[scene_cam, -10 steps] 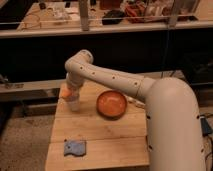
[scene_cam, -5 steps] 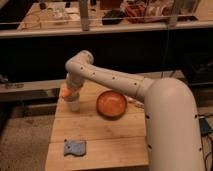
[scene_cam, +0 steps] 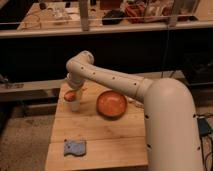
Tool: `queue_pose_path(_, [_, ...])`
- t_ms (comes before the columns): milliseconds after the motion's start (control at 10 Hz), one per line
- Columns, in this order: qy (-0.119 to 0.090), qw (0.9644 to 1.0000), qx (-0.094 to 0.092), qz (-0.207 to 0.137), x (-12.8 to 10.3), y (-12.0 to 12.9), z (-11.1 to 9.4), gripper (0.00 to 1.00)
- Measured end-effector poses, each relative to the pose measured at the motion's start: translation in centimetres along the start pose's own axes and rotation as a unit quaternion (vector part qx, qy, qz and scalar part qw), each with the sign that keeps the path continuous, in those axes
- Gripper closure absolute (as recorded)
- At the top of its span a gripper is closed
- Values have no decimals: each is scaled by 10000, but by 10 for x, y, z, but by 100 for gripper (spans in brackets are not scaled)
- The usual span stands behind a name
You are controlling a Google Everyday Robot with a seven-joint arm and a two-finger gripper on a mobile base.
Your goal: Place the pepper in the ceramic cup
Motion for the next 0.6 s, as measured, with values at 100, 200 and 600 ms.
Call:
queue_pose_path(100, [-10,10000,-18,2,0,0,0,20])
queue_pose_path(200, [-24,10000,-28,4,0,-1,0,20])
queue_pose_path(600, [-32,10000,-35,-12,-2,-1,1,20])
